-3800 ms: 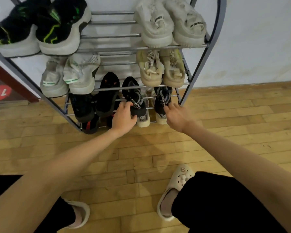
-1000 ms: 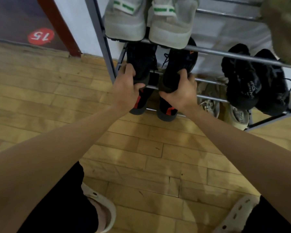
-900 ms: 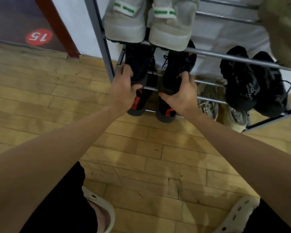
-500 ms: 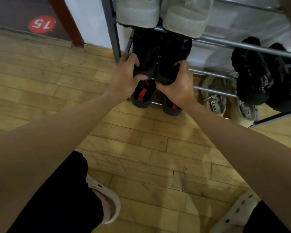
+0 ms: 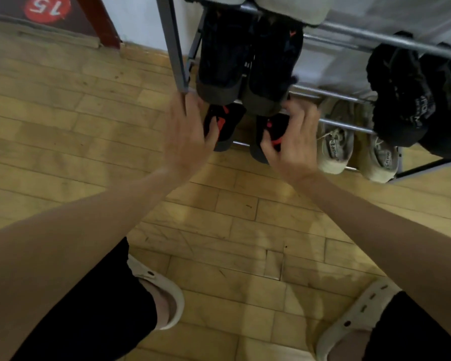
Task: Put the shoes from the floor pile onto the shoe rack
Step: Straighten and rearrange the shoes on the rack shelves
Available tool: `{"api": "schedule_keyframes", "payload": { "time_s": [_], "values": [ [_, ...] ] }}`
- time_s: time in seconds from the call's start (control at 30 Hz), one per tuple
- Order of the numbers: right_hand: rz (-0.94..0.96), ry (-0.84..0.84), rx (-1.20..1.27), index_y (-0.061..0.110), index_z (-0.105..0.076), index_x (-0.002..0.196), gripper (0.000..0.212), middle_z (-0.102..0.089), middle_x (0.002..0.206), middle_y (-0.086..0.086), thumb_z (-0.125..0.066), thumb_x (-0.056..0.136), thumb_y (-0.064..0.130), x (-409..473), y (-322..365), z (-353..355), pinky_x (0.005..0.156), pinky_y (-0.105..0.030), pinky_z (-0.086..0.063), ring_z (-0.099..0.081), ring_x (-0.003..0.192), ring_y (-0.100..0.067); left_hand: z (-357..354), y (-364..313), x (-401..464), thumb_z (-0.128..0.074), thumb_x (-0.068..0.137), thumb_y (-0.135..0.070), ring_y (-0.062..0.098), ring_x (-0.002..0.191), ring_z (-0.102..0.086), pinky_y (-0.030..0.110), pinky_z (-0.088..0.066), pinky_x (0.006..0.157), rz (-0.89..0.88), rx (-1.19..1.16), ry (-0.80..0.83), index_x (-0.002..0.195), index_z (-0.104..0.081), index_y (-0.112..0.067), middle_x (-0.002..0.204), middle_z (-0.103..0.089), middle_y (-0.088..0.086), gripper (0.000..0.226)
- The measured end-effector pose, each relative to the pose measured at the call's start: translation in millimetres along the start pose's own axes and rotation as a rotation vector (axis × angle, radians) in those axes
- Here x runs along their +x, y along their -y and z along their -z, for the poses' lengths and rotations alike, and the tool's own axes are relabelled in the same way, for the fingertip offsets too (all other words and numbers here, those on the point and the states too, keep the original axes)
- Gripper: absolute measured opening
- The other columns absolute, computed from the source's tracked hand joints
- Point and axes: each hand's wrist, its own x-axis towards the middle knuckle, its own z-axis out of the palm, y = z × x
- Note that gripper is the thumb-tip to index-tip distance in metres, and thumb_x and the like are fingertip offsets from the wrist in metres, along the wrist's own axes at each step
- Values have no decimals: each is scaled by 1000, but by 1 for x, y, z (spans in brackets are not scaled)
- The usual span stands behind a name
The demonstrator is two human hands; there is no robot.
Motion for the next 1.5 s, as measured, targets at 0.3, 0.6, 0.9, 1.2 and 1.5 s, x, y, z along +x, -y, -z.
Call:
{"api": "schedule_keyframes", "payload": {
  "time_s": [0.3,0.6,0.9,1.2,1.5],
  "values": [
    [-554,491,-48,6,-17,148,97,-29,139,-22,-76,73,26,-54,-42,-52,93,-41,-48,-45,119,-39,-65,19,-32,-68,82,-33,32,117,-46,38,-46,92,324,111,442,143,-26,-19,137,-35,17,76],
    [-618,481,-11,25,-20,150,93,-33,138,-13,-72,77,50,-39,-46,-86,95,-39,-47,-47,122,-33,-90,38,-26,-66,86,-36,34,119,-47,37,-39,107,347,29,387,136,-43,-12,139,-31,18,60],
    [-593,408,3,15,-21,152,91,-35,134,-18,-69,82,48,-33,-29,-112,103,-38,-45,-43,124,-34,-83,39,-15,-68,84,-40,34,108,-52,35,-43,98,304,81,418,119,-54,-10,132,-36,16,48],
    [-343,629,-77,18,-14,152,84,-37,133,-17,-65,87,37,-39,-61,-68,91,-39,-50,-48,116,-31,-78,23,-24,-63,88,-23,30,108,-51,30,-44,89,330,167,405,127,-42,-8,134,-35,18,47],
    [-324,293,-300,-2,-49,117,36,-51,111,-23,-57,84,10,-103,-134,35,85,-42,-48,-52,99,-35,-109,-52,-59,-61,87,-21,23,81,-54,29,-44,63,51,48,455,115,-47,-8,117,-46,14,34]
  ]
}}
